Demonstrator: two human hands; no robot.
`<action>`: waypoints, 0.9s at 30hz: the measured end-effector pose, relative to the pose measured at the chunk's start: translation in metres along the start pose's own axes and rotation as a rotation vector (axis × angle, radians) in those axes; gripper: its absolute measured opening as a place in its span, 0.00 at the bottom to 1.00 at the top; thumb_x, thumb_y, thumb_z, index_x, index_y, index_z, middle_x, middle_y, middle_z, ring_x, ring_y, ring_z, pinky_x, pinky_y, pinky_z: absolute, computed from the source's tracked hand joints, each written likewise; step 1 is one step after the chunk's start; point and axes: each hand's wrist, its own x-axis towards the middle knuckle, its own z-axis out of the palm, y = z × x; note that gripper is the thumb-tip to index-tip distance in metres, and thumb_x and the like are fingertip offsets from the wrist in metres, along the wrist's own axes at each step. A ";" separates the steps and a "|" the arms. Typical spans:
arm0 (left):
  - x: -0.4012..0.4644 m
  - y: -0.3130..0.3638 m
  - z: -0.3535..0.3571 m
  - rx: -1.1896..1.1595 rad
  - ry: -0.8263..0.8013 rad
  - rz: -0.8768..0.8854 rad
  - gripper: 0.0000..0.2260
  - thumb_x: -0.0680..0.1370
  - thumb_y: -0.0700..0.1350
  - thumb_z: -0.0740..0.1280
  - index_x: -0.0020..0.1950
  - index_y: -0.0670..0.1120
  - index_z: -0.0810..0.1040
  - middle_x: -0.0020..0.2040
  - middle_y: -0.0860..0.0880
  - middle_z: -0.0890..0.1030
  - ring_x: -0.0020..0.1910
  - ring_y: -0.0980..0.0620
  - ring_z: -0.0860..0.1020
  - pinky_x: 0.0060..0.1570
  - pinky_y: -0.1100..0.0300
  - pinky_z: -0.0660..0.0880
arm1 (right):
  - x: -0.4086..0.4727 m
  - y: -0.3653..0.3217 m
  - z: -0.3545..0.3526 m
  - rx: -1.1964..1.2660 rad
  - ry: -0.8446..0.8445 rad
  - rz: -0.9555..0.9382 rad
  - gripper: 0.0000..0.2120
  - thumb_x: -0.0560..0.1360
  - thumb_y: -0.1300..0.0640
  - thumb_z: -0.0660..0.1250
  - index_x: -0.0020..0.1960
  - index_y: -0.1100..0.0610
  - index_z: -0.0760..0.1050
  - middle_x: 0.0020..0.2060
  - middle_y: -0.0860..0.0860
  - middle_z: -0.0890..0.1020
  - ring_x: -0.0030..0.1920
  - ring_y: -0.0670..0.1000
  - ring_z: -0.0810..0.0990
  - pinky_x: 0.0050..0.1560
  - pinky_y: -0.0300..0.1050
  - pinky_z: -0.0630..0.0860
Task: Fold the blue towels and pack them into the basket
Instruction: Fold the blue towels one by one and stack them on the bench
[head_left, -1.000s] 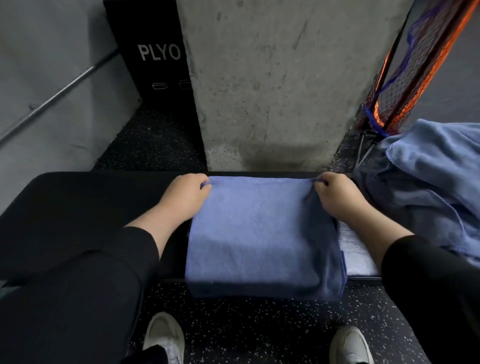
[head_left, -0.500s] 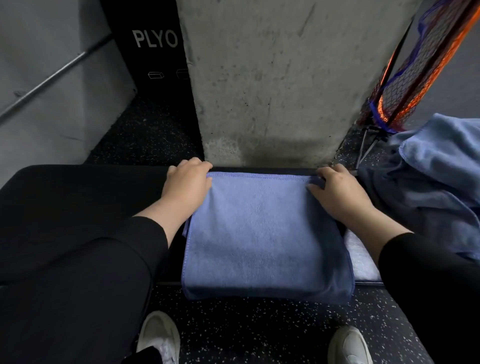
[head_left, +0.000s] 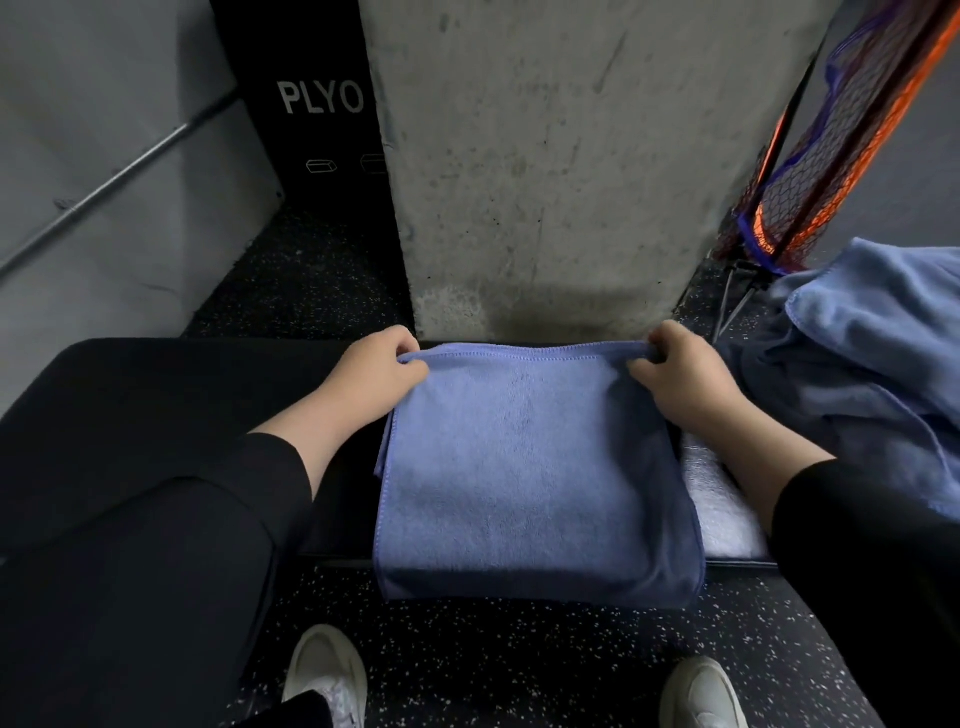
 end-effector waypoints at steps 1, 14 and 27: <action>-0.002 0.001 -0.004 -0.114 -0.004 -0.018 0.02 0.77 0.41 0.67 0.44 0.46 0.77 0.41 0.49 0.79 0.39 0.53 0.74 0.40 0.57 0.69 | -0.001 -0.002 -0.004 0.040 0.005 -0.011 0.06 0.75 0.58 0.69 0.44 0.56 0.71 0.35 0.49 0.77 0.41 0.55 0.74 0.38 0.48 0.64; -0.062 0.026 -0.068 -0.701 0.119 0.023 0.05 0.83 0.45 0.66 0.47 0.51 0.76 0.47 0.45 0.84 0.48 0.48 0.81 0.50 0.44 0.76 | -0.047 -0.041 -0.077 0.216 0.240 -0.181 0.10 0.80 0.51 0.67 0.47 0.58 0.80 0.36 0.51 0.82 0.38 0.51 0.78 0.42 0.50 0.75; -0.125 0.086 -0.154 -0.764 0.179 0.198 0.12 0.84 0.43 0.64 0.40 0.51 0.71 0.35 0.53 0.79 0.35 0.55 0.77 0.34 0.58 0.74 | -0.113 -0.104 -0.152 0.521 0.349 -0.218 0.06 0.82 0.52 0.64 0.47 0.51 0.77 0.31 0.46 0.75 0.25 0.41 0.67 0.28 0.43 0.68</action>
